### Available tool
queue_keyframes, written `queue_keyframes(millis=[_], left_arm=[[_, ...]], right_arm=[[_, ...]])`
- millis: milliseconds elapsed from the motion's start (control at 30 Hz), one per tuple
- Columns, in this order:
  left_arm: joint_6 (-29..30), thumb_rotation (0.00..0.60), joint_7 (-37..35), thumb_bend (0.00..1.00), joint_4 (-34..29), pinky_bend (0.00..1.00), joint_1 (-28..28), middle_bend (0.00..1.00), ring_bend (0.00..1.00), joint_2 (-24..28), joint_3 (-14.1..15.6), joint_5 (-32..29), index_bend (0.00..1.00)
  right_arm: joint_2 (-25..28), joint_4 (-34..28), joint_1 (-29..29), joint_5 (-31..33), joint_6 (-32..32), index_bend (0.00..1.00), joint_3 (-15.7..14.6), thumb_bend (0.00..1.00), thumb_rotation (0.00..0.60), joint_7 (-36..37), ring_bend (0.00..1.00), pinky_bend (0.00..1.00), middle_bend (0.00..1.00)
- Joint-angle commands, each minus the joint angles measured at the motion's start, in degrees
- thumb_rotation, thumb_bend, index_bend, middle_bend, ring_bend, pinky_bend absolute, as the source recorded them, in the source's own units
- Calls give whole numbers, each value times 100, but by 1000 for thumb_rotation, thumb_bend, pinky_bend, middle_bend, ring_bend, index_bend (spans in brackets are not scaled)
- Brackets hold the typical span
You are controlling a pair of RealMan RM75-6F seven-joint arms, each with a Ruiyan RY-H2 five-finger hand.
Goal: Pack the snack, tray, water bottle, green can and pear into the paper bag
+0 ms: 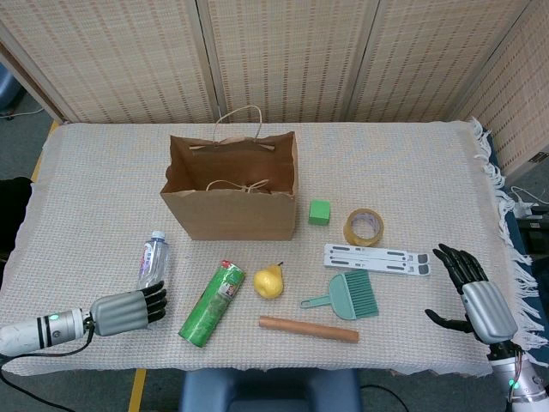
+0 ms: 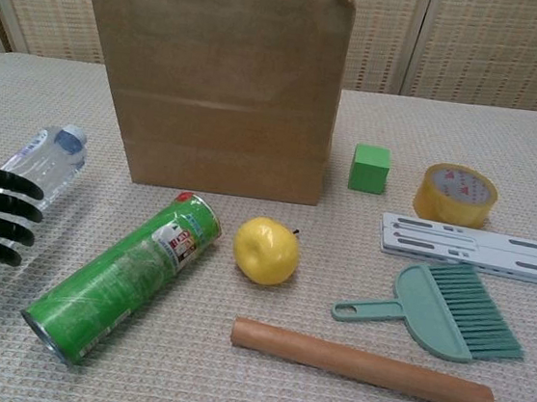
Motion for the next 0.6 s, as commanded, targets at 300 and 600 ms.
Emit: queue_keyframes(millis=[300, 600], left_arm=[[1239, 600, -701, 637, -309, 691, 1026, 629, 567, 472, -1205, -2195, 630], [1384, 600, -2501, 645, -2616, 684, 1237, 628, 567, 167, -3048, -4655, 628]], right_arm=[[-34, 14, -9, -24, 31, 0, 8, 63, 600, -90, 0, 0, 0], [-50, 38, -15, -53, 64, 0, 10, 63, 600, -83, 0, 0, 0]])
